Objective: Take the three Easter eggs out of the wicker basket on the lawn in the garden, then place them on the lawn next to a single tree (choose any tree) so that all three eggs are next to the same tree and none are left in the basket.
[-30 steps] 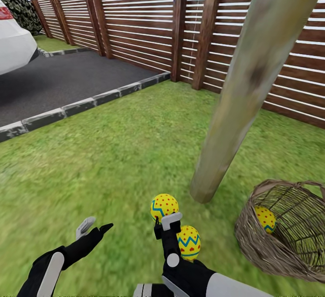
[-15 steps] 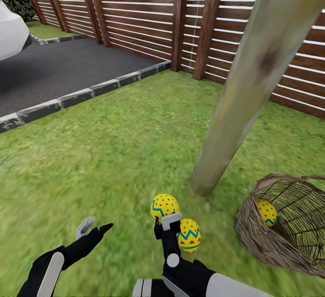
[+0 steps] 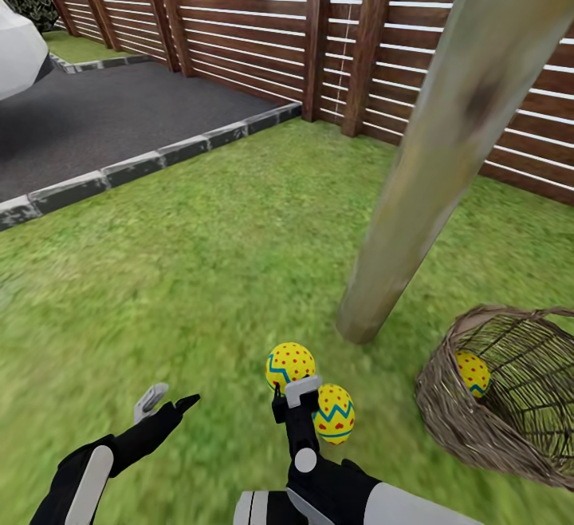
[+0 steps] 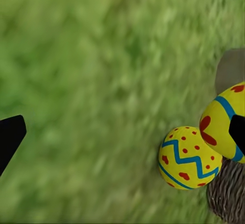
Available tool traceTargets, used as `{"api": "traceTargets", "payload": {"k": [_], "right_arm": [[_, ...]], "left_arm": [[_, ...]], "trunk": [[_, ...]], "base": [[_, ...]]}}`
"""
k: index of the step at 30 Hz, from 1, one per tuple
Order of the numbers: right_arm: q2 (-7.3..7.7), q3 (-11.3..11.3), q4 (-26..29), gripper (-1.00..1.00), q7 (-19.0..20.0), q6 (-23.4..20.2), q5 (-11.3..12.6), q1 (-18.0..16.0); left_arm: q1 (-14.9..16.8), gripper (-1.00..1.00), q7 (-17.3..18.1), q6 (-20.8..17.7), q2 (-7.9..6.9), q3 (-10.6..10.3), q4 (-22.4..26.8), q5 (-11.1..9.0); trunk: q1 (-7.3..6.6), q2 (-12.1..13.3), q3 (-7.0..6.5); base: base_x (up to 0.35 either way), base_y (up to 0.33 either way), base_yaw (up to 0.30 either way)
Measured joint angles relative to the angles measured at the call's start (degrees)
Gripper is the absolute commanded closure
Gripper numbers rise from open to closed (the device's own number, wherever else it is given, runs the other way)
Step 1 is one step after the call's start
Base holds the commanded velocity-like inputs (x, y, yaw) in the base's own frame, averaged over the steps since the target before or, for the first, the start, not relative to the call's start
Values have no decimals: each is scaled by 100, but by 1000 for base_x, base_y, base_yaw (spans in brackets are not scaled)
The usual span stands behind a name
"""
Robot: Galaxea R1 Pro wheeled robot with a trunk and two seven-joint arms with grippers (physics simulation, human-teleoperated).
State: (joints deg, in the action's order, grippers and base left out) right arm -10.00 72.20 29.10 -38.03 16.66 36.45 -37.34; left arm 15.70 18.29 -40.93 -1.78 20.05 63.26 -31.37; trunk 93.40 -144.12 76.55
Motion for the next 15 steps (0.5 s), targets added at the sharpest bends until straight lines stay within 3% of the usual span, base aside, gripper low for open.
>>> {"api": "traceTargets", "payload": {"k": [5, 12, 15], "right_arm": [[0, 0, 0, 100, 1, 6, 1, 0], [0, 6, 0, 100, 1, 17, 1, 0], [0, 7, 0, 100, 1, 18, 2, 0]], "left_arm": [[0, -100, 2, -1, 0, 1, -3, -1], [0, -100, -17, -6, -6, -13, -158, 8], [0, -100, -30, -6, -1, -7, -165, 10]], "trunk": [[-1, 0, 0], [1, 0, 0], [9, -4, 66]], "base": [[218, 0, 0], [17, 0, 0], [0, 0, 0]]}}
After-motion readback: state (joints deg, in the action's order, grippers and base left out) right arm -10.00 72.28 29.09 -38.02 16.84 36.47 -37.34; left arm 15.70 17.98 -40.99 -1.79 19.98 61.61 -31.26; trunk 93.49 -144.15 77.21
